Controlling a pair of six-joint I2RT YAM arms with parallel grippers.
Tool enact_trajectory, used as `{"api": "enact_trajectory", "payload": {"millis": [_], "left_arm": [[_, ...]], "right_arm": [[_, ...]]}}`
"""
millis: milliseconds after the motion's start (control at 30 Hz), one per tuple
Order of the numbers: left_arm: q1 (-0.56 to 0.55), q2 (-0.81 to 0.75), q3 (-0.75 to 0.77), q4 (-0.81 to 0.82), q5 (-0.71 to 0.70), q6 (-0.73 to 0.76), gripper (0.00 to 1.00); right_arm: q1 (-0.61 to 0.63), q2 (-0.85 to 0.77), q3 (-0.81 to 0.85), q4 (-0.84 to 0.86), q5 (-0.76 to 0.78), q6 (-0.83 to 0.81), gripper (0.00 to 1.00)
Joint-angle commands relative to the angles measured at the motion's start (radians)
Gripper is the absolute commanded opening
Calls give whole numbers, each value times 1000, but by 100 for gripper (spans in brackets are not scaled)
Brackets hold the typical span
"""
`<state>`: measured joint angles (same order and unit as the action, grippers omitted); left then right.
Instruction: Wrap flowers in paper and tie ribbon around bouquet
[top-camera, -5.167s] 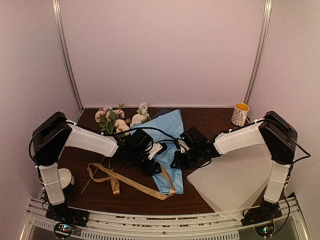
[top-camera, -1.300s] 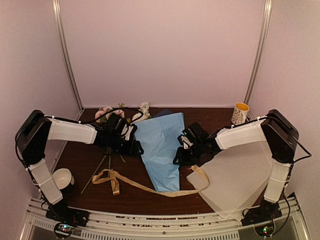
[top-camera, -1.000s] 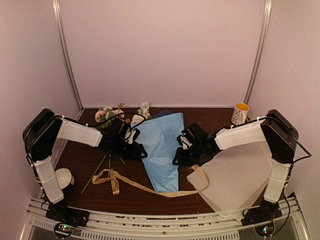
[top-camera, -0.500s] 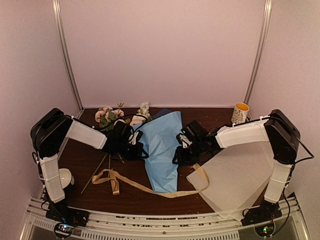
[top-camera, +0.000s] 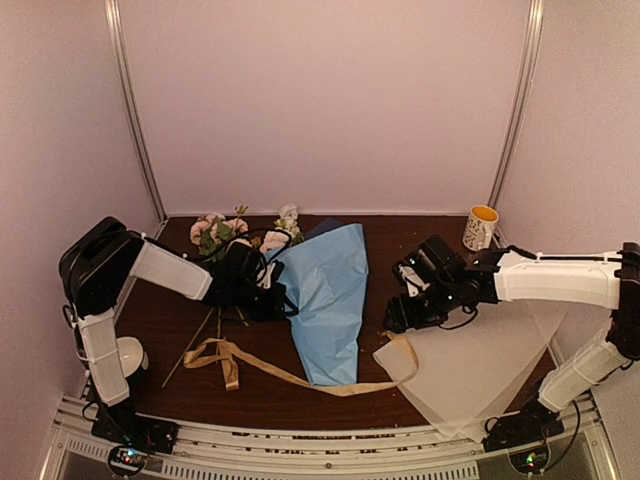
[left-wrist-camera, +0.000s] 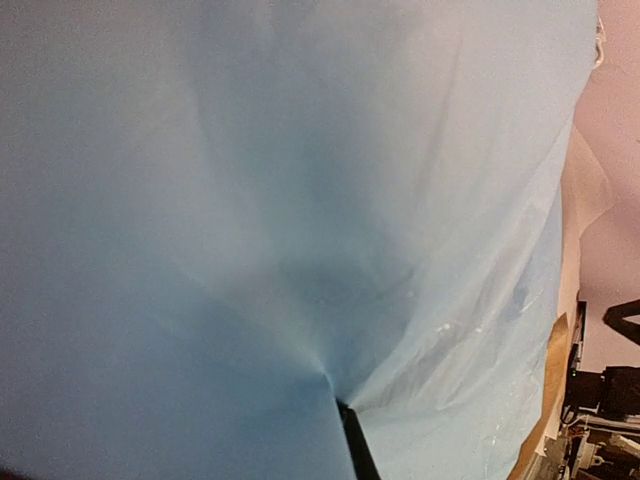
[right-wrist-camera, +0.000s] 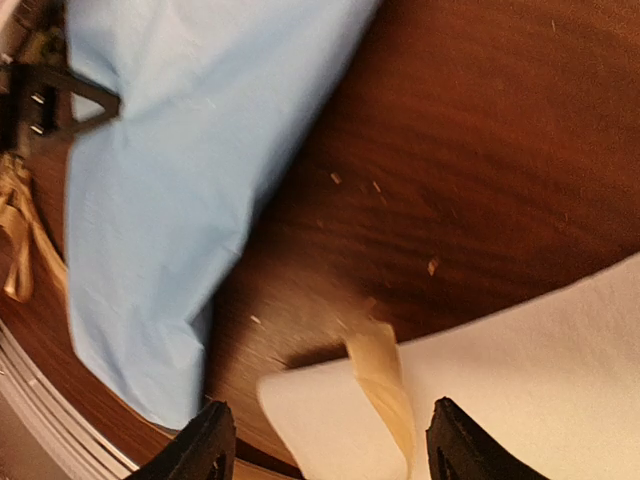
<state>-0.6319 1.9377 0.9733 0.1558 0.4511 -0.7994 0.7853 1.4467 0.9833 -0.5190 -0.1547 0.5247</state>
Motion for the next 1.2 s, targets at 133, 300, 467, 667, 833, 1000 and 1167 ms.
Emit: {"api": "enact_trajectory", "payload": {"millis": [133, 300, 467, 667, 833, 1000, 1167], "left_arm": [[-6, -92, 16, 38, 31, -41, 0], [-6, -117, 20, 38, 29, -49, 0], [-4, -123, 17, 101, 60, -101, 0], [2, -138, -20, 207, 88, -194, 0], [9, -149, -11, 297, 110, -268, 0], [21, -154, -11, 346, 85, -320, 0], [31, -145, -3, 351, 96, -328, 0]], "right_arm": [[-4, 30, -175, -50, 6, 29, 54], [-4, 11, -196, -18, -19, 43, 16], [-7, 32, -161, 5, -24, 29, 0], [-64, 109, -81, 53, 12, 43, 0], [-110, 212, 46, 87, 25, 50, 0], [-140, 275, 96, 100, 40, 60, 0], [-156, 265, 91, 98, 107, 46, 0]]}}
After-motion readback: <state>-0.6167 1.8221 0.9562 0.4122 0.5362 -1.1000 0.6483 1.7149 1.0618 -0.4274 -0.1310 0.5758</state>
